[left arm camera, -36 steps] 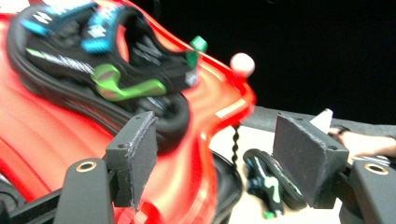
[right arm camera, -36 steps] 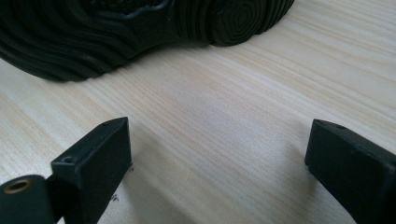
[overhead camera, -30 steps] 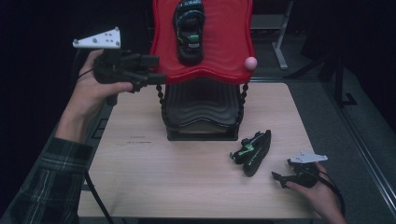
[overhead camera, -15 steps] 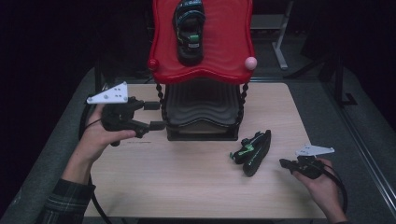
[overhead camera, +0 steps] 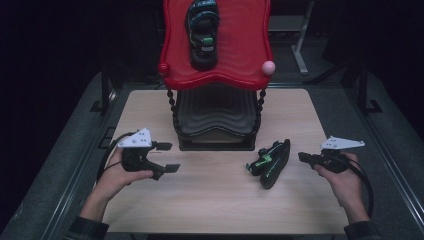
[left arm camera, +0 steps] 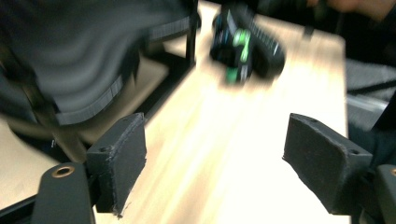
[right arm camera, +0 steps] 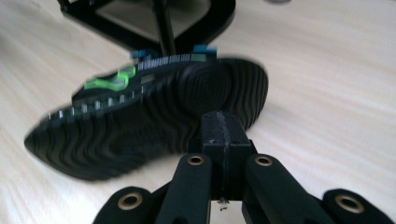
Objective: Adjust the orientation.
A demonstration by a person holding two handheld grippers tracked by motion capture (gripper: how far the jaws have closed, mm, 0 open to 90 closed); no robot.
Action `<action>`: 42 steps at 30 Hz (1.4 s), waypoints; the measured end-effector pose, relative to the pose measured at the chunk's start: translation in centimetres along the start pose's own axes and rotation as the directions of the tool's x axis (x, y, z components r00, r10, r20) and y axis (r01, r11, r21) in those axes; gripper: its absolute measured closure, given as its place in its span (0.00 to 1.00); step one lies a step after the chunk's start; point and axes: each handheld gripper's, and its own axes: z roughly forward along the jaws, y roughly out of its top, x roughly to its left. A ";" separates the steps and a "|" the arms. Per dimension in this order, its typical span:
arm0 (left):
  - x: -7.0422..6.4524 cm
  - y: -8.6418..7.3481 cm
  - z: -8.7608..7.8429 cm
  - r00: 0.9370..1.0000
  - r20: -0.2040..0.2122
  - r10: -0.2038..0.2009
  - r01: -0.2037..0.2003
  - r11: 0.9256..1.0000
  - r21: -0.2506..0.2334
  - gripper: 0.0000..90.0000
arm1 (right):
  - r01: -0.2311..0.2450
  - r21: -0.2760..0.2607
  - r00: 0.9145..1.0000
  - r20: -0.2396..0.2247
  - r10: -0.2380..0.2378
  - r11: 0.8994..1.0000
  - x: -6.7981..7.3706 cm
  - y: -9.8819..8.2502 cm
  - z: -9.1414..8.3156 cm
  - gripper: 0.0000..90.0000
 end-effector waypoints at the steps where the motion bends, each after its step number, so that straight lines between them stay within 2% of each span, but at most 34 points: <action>1: -0.2 -1.2 0.8 1.000 -0.022 -0.007 0.007 0.999 0.035 0.21 | 0.000 -0.017 1.000 -0.001 0.000 1.000 -0.1 0.6 0.0 1.00; 2: -0.2 -1.2 0.8 1.000 -0.022 -0.007 0.007 0.999 0.035 0.21 | 0.000 -0.017 1.000 -0.001 0.000 1.000 -0.1 0.6 0.0 1.00; 3: -0.2 -2.6 1.5 0.998 -0.055 -0.003 0.007 0.998 0.065 0.21 | 0.000 -0.045 1.000 -0.005 0.000 0.999 -0.4 1.2 -0.1 1.00; 4: -0.2 -2.6 1.5 0.998 -0.055 -0.003 0.007 0.998 0.065 0.21 | -0.006 -0.053 1.000 -0.005 0.006 0.999 -0.4 1.5 -0.1 1.00; 5: -0.3 -3.3 1.8 0.998 -0.066 -0.011 0.016 0.997 0.074 0.21 | -0.007 -0.061 1.000 -0.007 0.006 0.998 -0.5 1.7 0.0 1.00; 7: -0.2 -5.1 2.7 0.995 -0.094 -0.014 0.025 0.992 0.126 0.21 | -0.008 -0.076 1.000 -0.015 0.006 0.997 -0.6 2.2 0.2 1.00; 8: -0.2 -5.1 2.7 0.995 -0.094 -0.014 0.025 0.992 0.126 0.21 | -0.008 -0.076 1.000 -0.015 0.006 0.997 -0.6 2.2 0.2 1.00; 9: -0.1 -6.2 3.2 0.995 -0.095 -0.023 0.037 0.988 0.147 0.21 | -0.003 -0.078 1.000 -0.019 0.002 0.997 -0.7 2.6 0.5 1.00; 10: -0.1 -6.2 3.2 0.995 -0.095 -0.023 0.037 0.988 0.147 0.21 | -0.004 -0.079 1.000 -0.023 0.003 0.997 -0.7 2.7 0.7 1.00; 11: 0.1 -7.1 3.7 0.994 -0.104 -0.037 0.054 0.984 0.171 0.21 | -0.002 -0.080 1.000 -0.028 0.000 0.997 -0.8 2.9 1.0 1.00; 13: 0.2 -7.8 4.1 0.993 -0.115 -0.033 0.056 0.978 0.201 0.21 | 0.001 -0.081 0.999 -0.036 -0.004 0.997 -0.7 3.1 1.5 1.00; 17: 0.4 -8.3 4.6 0.990 -0.139 -0.038 0.068 0.973 0.220 0.21 | 0.004 -0.083 0.998 -0.065 -0.010 0.997 -0.5 3.5 2.4 1.00; 22: 0.6 -8.7 4.9 0.986 -0.157 -0.055 0.089 0.973 0.214 0.19 | 0.019 -0.058 0.997 -0.074 -0.023 0.998 -0.2 3.6 3.2 1.00; 23: 0.8 -8.8 4.9 0.983 -0.173 -0.064 0.099 0.974 0.202 0.19 | 0.028 -0.040 0.997 -0.069 -0.031 0.999 -0.1 3.4 3.4 1.00; 25: 1.0 -9.0 4.9 0.978 -0.195 -0.078 0.114 0.976 0.184 0.17 | 0.025 -0.042 0.997 -0.071 -0.028 0.999 -0.2 3.3 3.3 1.00; 26: 1.0 -9.0 4.9 0.978 -0.195 -0.078 0.114 0.976 0.184 0.16 | 0.024 -0.041 0.997 -0.072 -0.027 0.999 -0.2 3.3 3.2 1.00; 27: 1.1 -9.3 5.0 0.972 -0.216 -0.094 0.128 0.980 0.152 0.15 | 0.025 -0.042 0.997 -0.071 -0.028 0.999 -0.2 3.2 3.1 1.00; 28: 1.1 -9.4 5.0 0.971 -0.221 -0.096 0.129 0.981 0.143 0.15 | 0.022 -0.043 0.997 -0.072 -0.025 0.999 -0.3 3.1 2.9 1.00; 30: 1.2 -9.5 5.1 0.970 -0.223 -0.097 0.131 0.981 0.145 0.10 | 0.022 -0.043 0.997 -0.070 -0.025 0.999 -0.4 2.8 2.5 1.00; 38: 1.2 -9.5 5.2 0.970 -0.223 -0.098 0.134 0.980 0.150 0.07 | 0.018 -0.034 0.999 -0.042 -0.019 0.999 -0.6 1.6 0.8 1.00; 42: 1.2 -9.5 5.2 0.970 -0.223 -0.098 0.134 0.979 0.151 0.07 | -0.016 -0.035 0.999 -0.045 0.015 0.999 -1.0 0.5 0.0 1.00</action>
